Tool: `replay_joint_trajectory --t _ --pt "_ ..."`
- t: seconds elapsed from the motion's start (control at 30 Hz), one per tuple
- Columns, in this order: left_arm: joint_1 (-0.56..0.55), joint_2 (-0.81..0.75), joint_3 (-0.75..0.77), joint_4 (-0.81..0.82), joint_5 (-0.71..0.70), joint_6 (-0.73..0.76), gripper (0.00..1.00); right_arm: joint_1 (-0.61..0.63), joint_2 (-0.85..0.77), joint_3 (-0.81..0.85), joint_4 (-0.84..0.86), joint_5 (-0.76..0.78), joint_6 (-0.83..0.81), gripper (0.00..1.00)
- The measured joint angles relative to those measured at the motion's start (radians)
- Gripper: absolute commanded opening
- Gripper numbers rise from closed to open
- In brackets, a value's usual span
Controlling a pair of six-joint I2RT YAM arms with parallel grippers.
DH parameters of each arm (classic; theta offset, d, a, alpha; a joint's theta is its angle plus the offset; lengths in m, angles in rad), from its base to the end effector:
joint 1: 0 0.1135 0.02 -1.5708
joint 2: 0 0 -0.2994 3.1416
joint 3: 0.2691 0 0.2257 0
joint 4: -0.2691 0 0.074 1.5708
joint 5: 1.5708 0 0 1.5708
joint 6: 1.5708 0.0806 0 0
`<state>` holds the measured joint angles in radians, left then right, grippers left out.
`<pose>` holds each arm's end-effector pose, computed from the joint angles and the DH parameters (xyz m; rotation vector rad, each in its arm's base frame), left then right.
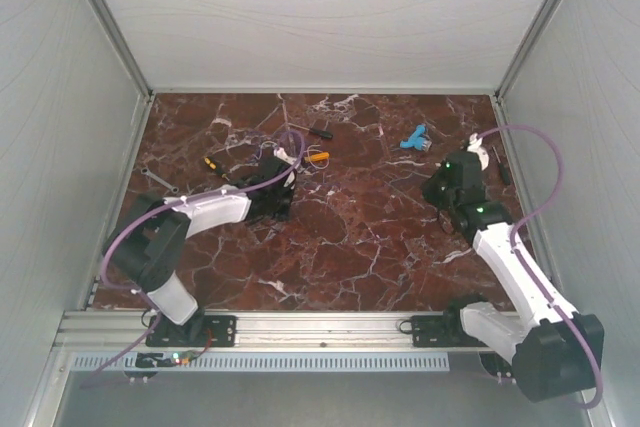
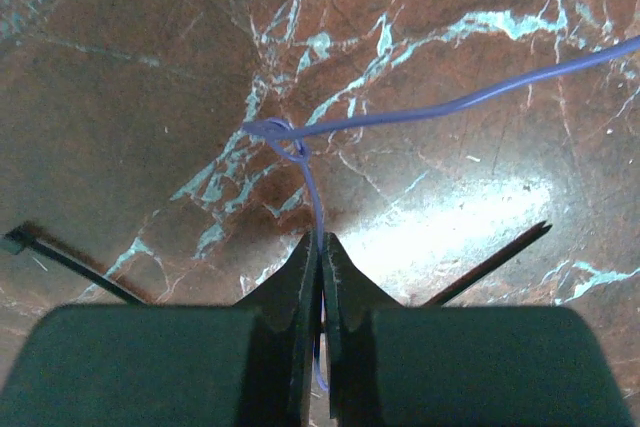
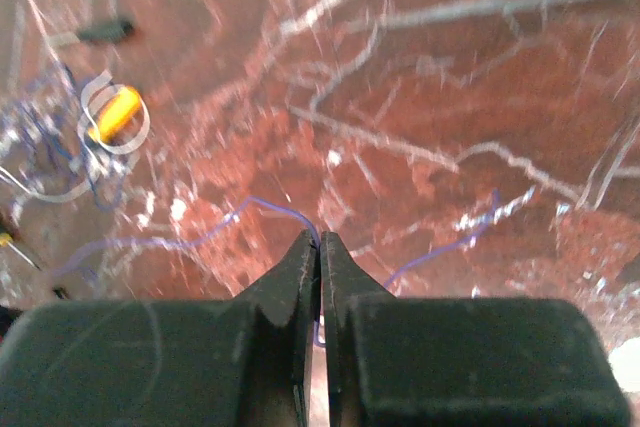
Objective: Zip-tie the wires
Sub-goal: Place the cable at the center of the board.
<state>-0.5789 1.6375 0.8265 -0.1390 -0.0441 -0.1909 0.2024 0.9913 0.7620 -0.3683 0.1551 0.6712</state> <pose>0.2725 -0.1739 0.1701 0.4718 2.4944 -0.2539 0.2068 0.0297 0.2866 0.5929 2.0973 0.3340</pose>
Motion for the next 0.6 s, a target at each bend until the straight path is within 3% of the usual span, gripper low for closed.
replay_joint_trajectory --t 0.3,0.6 --pt "-0.003 0.108 0.172 -0.109 -0.011 -0.004 0.0 0.0 0.08 -0.136 -0.017 -0.116 0.035 0.0" --pt "-0.054 0.298 0.394 -0.208 -0.013 0.021 0.0 -0.029 0.187 -0.143 -0.209 -0.092 0.107 0.0"
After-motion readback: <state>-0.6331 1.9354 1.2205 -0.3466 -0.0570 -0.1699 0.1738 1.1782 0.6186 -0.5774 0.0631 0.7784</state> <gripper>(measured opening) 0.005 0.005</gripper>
